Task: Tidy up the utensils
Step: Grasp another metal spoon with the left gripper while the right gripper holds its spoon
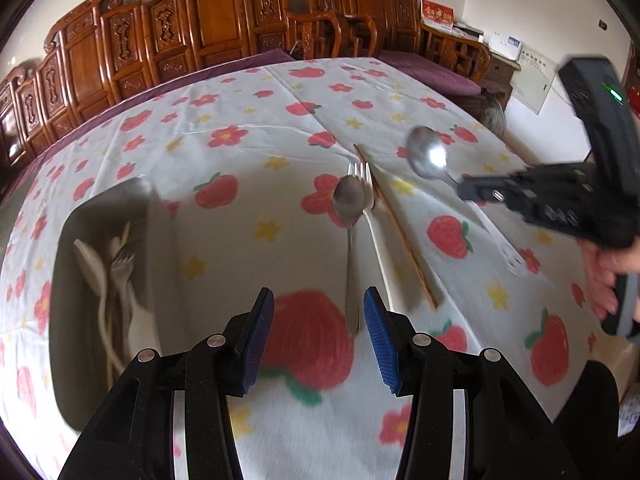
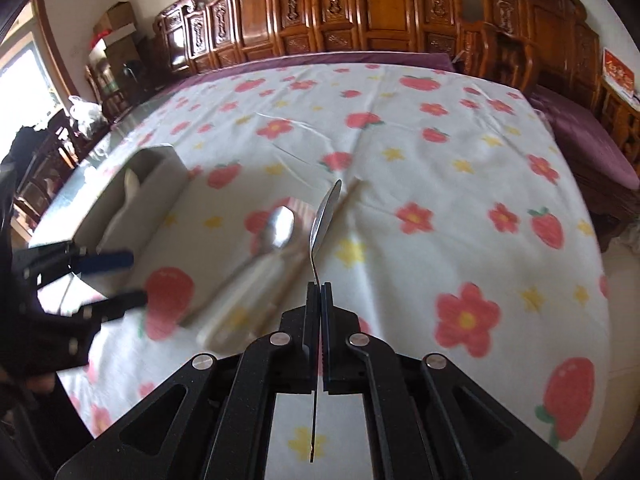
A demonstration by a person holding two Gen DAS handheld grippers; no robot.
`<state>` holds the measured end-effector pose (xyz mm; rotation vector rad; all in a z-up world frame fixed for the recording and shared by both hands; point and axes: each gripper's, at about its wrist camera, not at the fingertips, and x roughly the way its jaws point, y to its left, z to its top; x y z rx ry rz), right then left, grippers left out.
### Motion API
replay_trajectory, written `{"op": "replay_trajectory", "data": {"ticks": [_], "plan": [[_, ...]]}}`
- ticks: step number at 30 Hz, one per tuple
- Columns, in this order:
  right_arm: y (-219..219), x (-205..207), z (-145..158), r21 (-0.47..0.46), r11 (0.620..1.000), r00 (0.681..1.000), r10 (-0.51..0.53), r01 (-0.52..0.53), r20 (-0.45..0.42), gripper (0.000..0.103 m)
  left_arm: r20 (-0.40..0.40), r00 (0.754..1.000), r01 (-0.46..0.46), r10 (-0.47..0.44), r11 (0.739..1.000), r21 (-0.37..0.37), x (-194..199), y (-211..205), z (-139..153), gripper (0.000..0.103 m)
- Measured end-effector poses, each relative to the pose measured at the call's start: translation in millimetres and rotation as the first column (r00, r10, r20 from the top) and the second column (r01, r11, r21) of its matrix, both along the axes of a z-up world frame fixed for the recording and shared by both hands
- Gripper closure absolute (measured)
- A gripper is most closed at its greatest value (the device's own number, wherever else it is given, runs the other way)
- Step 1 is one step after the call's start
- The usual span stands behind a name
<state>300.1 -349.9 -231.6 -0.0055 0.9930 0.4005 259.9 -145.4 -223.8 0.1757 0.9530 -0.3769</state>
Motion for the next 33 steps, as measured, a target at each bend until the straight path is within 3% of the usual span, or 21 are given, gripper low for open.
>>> {"op": "replay_trajectory", "data": {"ticks": [9,18,29,31,33], "plan": [[-36,-10,-20,0.004,0.999,0.999,-0.038,0.038,-0.011,0.101,-0.025,0.999,0.024,-0.022,0.998,0.055,45,-32,-20,0.058],[-49,-17,-21,0.027,0.998,0.999,-0.048,0.048,0.005,0.101,-0.046,0.997,0.058,-0.054,0.994,0.094,79,-60,-31,0.058],[-53,-20,-26,0.039,0.998,0.999,-0.049,0.049,-0.002,0.101,-0.066,0.997,0.055,-0.050,0.996,0.071,98,-70,-40,0.059],[-53,-20,-28,0.037,0.998,0.999,-0.048,0.048,-0.004,0.101,-0.067,0.996,0.065,-0.061,0.997,0.052,97,-70,-41,0.071],[-52,-20,-28,0.035,0.998,0.999,-0.049,0.049,-0.006,0.101,-0.071,0.995,0.067,-0.064,0.997,0.039,96,-69,-40,0.076]]}}
